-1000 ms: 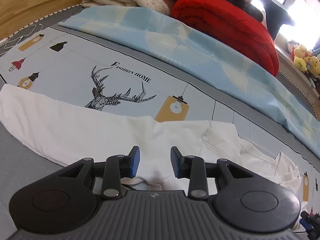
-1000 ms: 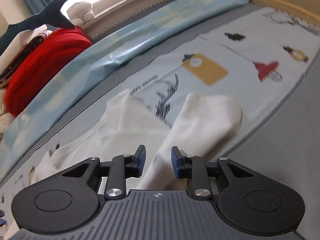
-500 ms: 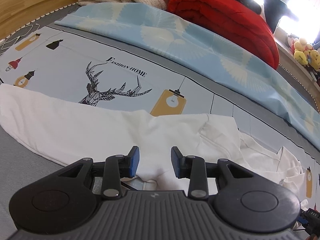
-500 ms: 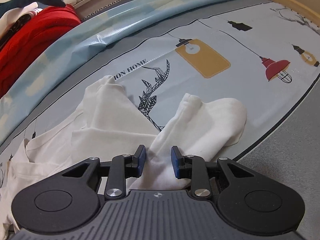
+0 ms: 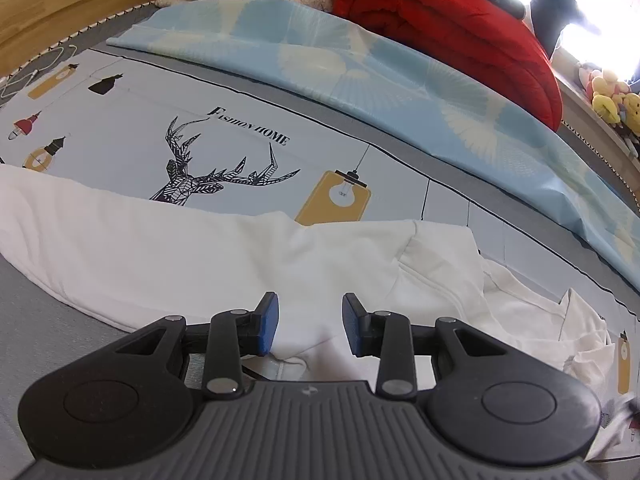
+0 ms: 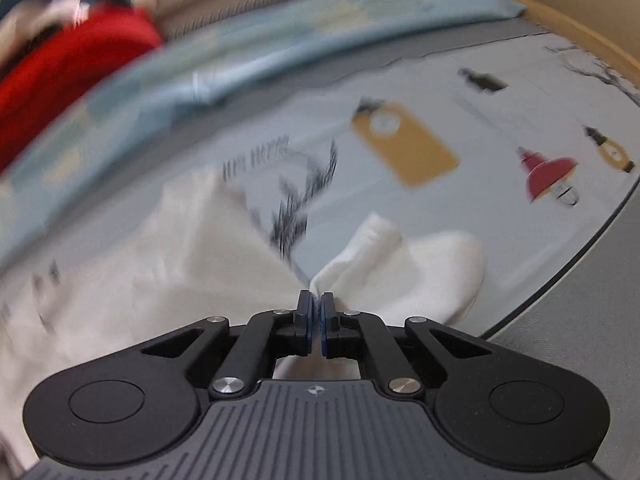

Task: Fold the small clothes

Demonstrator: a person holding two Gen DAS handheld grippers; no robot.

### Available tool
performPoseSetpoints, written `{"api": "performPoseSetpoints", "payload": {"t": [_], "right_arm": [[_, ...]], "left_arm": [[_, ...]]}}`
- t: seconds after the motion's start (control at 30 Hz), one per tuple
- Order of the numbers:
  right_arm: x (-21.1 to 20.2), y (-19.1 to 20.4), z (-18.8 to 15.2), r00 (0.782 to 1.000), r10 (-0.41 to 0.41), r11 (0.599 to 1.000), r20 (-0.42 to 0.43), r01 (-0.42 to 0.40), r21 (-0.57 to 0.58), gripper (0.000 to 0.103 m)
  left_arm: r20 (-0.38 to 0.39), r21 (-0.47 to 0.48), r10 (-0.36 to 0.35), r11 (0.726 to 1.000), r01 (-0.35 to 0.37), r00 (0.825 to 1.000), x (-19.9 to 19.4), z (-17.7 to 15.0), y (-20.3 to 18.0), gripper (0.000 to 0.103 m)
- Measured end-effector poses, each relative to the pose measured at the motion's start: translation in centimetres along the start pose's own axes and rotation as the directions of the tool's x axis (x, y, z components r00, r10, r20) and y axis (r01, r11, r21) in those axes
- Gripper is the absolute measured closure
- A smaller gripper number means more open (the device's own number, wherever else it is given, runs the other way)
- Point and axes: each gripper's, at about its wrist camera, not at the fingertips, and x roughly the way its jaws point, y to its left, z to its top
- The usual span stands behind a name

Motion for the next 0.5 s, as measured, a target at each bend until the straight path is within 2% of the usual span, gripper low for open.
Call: {"api": "performPoseSetpoints", "payload": {"t": [0.07, 0.13, 0.2, 0.23, 0.3, 0.33, 0.43, 0.5], "right_arm": [[-2.4, -0.9, 1.5, 0.991, 0.025, 1.000, 0.128, -0.026, 0.009, 0.101], [-5.0, -2.7, 3.2, 0.960, 0.047, 0.998, 0.276, -0.057, 0.026, 0.101], [-6.7, -4.9, 4.5, 0.929, 0.051, 0.996, 0.368, -0.075, 0.051, 0.101], [-7.0, -5.9, 4.8, 0.926, 0.074, 0.992, 0.369, -0.107, 0.070, 0.100], [-5.8, -6.8, 4.8, 0.951, 0.164, 0.974, 0.263, -0.198, 0.106, 0.097], [-5.1, -6.7, 4.5, 0.958, 0.188, 0.969, 0.216, -0.217, 0.119, 0.098], [-4.7, -6.7, 3.9, 0.968, 0.104, 0.979, 0.228, -0.140, 0.146, 0.100], [-3.9, -8.1, 4.1, 0.973, 0.080, 0.969, 0.217, -0.126, 0.211, 0.101]], "left_arm": [[-0.002, 0.001, 0.000, 1.000, 0.000, 1.000, 0.1, 0.0, -0.1, 0.064], [-0.006, 0.003, -0.002, 1.000, 0.002, 1.000, 0.4, 0.0, -0.4, 0.064], [-0.008, 0.014, -0.002, 1.000, 0.002, 1.000, 0.5, -0.2, -0.7, 0.064], [-0.008, 0.019, -0.002, 1.000, 0.002, 1.000, 0.6, -0.2, -0.9, 0.064], [-0.010, 0.022, 0.000, 1.000, 0.001, 1.000, 0.8, -0.3, -1.2, 0.064], [-0.011, 0.019, 0.001, 1.000, -0.001, 1.000, 0.8, -0.4, -1.2, 0.064], [-0.020, 0.016, -0.001, 1.000, 0.002, 1.000, 1.0, -0.6, -1.4, 0.064], [-0.023, 0.019, -0.005, 1.000, 0.006, 1.000, 1.1, -0.6, -1.4, 0.064]]}}
